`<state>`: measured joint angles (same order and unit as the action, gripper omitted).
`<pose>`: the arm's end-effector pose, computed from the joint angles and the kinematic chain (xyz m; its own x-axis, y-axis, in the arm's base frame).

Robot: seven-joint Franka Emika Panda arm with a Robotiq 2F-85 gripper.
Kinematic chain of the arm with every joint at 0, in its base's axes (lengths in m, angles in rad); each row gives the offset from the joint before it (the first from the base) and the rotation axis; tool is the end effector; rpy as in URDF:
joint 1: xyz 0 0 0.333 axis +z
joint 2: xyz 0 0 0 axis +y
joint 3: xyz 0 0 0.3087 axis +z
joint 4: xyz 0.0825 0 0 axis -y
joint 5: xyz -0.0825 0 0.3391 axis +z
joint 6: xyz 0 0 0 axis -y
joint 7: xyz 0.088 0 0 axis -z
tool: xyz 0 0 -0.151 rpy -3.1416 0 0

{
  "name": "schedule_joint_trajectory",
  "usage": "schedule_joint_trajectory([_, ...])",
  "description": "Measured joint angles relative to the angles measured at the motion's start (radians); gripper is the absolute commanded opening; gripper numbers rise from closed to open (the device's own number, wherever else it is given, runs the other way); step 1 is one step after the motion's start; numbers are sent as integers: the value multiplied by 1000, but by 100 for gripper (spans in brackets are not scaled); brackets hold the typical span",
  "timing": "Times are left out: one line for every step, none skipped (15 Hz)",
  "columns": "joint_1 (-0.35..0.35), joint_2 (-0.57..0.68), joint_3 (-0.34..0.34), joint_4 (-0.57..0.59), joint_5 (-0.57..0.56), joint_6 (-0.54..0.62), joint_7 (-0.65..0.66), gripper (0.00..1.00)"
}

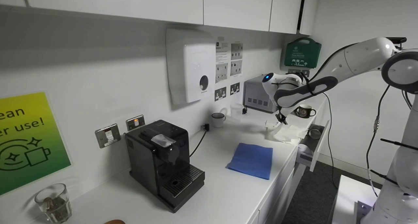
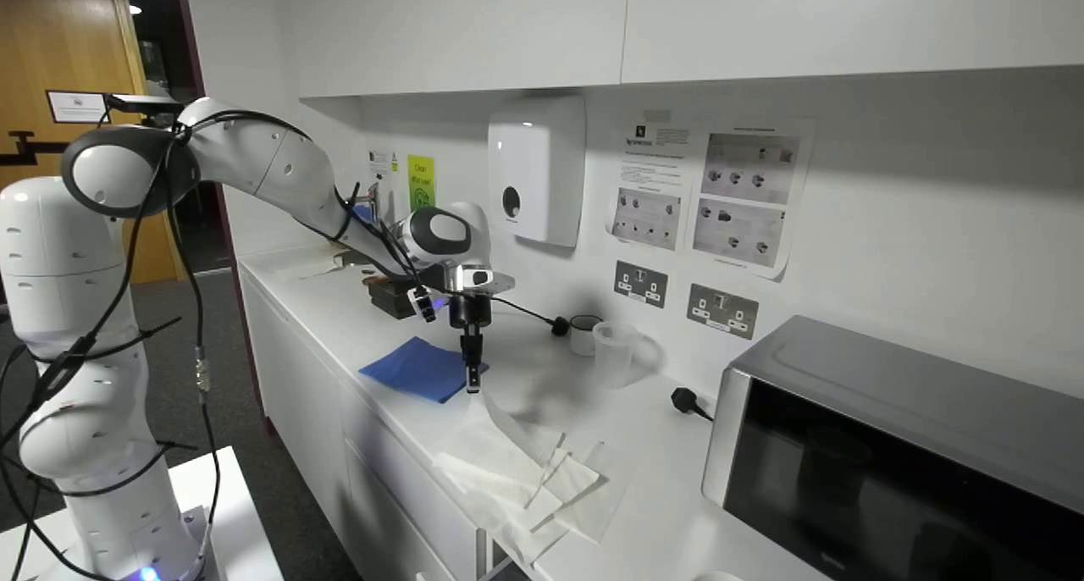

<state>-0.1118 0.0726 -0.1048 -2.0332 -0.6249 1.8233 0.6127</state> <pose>0.4658 -0.1764 0.3844 0.8412 -0.5398 0.0311 -0.4473 -0.6624 0.6009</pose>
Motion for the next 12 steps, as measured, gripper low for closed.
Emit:
schedule_joint_trajectory([0,0,-1,0,4,-1,-4,100])
schedule_joint_trajectory([0,0,-2,1,13,-2,-12,100])
schedule_joint_trajectory([0,0,-3,3,30,-2,-26,100])
schedule_joint_trajectory([-2,0,-6,6,61,-2,-52,100])
schedule_joint_trajectory([-6,0,-9,12,115,-2,-95,100])
schedule_joint_trajectory([-10,0,-14,20,170,-2,-143,100])
schedule_joint_trajectory([-14,-1,-23,30,227,-2,-195,100])
schedule_joint_trajectory([-21,-1,-30,41,282,-6,-244,100])
schedule_joint_trajectory([-27,-2,-39,54,338,-17,-296,100])
schedule_joint_trajectory([-34,-2,-47,67,394,-31,-346,100])
schedule_joint_trajectory([-40,-3,-54,79,444,-50,-391,100])
schedule_joint_trajectory([-47,-3,-59,91,485,-69,-430,100])
